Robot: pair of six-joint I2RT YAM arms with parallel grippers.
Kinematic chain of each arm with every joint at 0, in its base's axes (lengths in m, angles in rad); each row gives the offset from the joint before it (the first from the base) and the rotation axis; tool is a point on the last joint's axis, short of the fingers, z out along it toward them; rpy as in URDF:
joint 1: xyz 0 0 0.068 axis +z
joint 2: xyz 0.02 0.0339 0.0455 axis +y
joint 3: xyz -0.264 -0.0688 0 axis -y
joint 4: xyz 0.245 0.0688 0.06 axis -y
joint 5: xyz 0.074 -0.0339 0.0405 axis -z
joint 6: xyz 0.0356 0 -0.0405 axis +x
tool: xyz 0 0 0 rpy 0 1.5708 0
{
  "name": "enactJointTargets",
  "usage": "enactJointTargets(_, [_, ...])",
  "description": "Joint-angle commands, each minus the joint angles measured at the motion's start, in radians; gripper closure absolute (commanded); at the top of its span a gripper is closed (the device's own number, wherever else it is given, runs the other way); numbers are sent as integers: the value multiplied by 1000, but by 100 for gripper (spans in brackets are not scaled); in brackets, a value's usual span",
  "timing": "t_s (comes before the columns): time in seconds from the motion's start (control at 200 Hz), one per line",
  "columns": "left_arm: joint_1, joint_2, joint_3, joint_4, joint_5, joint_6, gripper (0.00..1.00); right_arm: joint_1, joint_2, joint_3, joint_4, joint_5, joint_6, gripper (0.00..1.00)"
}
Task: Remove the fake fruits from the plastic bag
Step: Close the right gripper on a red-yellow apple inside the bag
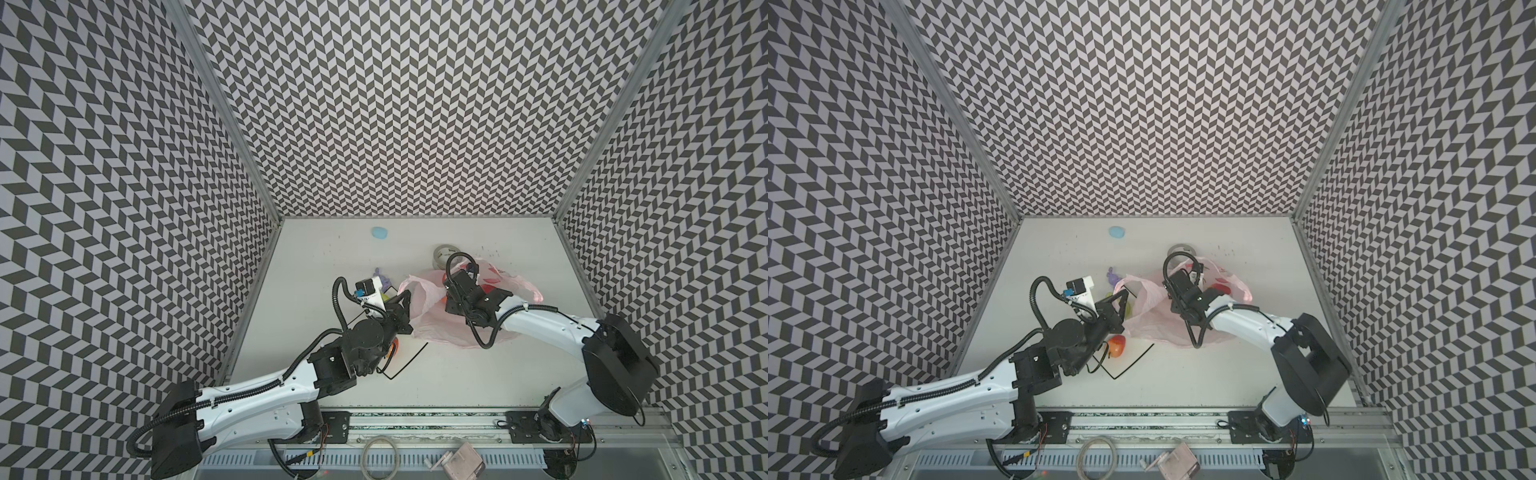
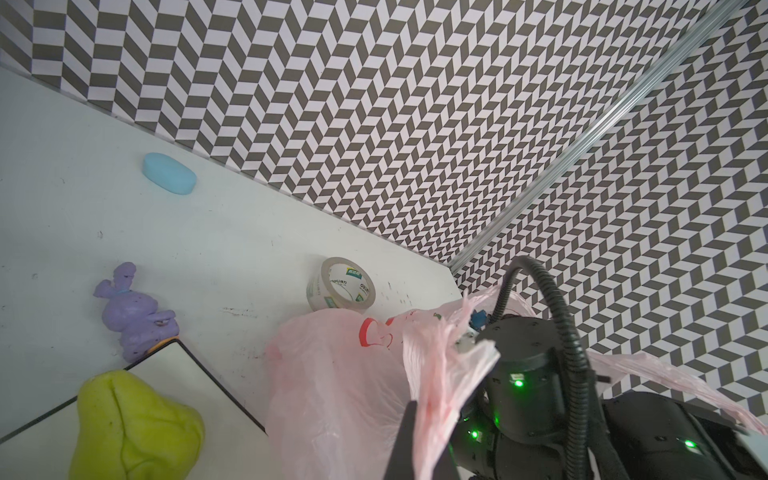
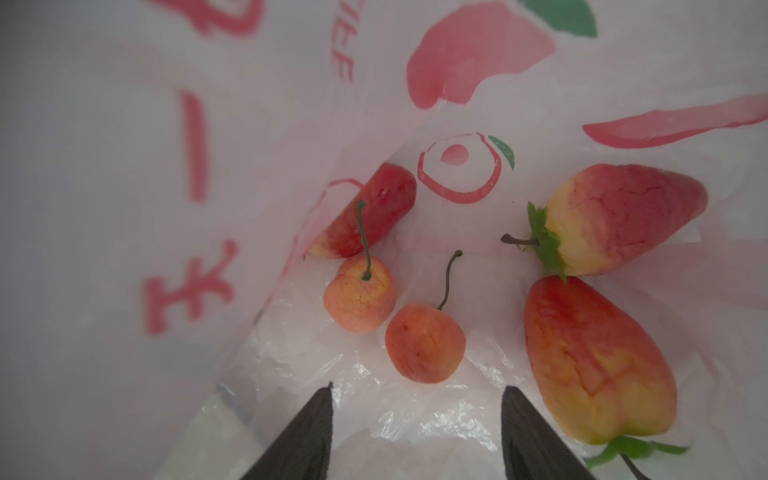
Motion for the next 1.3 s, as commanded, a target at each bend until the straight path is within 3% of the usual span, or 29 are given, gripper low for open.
enactJointTargets(0.0, [-6,-17,-16,-21,2,-19,100,-18,41,14,51,-21,17,37])
enactJointTargets(0.235, [-6,-27,-18,-31,-2,-11,100,-36,97,-26,118,-53,-11,40])
enactJointTargets(0.531, [-5,-60,-31,-58,-25,-11,100,-48,194,39,125,-29,-49,44])
enactJointTargets(0.701, [-6,-60,-33,-57,-31,-12,100,-53,190,60,127,-46,-86,58])
enactJointTargets(0.846, [1,-49,-38,-43,-34,-17,100,-53,113,51,113,-65,-101,64])
enactJointTargets(1.292, [92,15,-50,49,87,4,100,-32,-331,-105,129,-239,-249,66])
